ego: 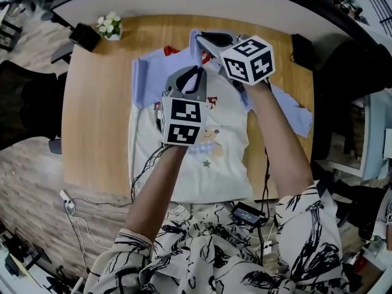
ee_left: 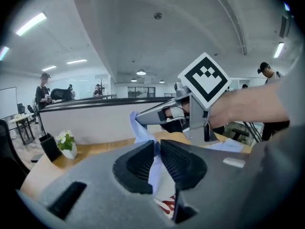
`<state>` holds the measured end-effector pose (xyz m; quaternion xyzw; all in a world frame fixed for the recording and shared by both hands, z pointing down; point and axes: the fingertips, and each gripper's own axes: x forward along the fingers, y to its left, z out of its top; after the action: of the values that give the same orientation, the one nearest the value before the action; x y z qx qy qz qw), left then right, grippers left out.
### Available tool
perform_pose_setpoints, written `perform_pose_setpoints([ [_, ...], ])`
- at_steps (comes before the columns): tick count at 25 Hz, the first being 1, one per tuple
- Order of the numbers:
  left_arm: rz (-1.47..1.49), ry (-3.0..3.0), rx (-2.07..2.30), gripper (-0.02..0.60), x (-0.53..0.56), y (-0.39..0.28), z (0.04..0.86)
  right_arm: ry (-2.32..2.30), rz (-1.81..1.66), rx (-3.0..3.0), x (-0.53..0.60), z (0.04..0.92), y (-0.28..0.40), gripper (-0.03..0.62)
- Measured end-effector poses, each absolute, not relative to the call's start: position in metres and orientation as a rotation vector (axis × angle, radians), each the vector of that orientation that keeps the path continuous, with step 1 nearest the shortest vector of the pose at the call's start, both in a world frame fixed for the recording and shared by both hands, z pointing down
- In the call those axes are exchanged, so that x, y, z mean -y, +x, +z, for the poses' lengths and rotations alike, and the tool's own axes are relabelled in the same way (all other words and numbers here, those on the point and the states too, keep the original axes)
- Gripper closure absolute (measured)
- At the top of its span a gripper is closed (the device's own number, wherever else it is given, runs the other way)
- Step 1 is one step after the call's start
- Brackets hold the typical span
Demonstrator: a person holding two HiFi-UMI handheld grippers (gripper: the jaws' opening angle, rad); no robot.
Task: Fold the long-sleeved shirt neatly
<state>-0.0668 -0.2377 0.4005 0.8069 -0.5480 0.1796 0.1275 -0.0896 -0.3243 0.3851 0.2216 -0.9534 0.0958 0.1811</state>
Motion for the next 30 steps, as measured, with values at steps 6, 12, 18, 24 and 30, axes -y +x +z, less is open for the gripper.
perform_pose_setpoints([
  [6,0.659,2.336,1.472,0.529,0.245,-0.025,0.475,0.655,0.400,2.602,0.334,0.473,-0.039,0.554],
  [12,0.791,2.329,1.281,0.529,0.244,0.020,0.535,0.718,0.476,2.457,0.334,0.539,0.019,0.556],
  [18,0.938,2.333,1.098,0.531,0.236,0.063,0.574,0.765,0.460,2.303,0.334,0.577,0.073,0.528],
  [24,1.031,2.335,0.995,0.530,0.227,0.084,0.599,0.912,0.513,2.314,0.341,0.568,0.118,0.486],
  [30,0.975,2.429,0.861,0.304,0.212,0.111,0.600,1.148,0.582,2.420,0.327,0.521,0.163,0.333],
])
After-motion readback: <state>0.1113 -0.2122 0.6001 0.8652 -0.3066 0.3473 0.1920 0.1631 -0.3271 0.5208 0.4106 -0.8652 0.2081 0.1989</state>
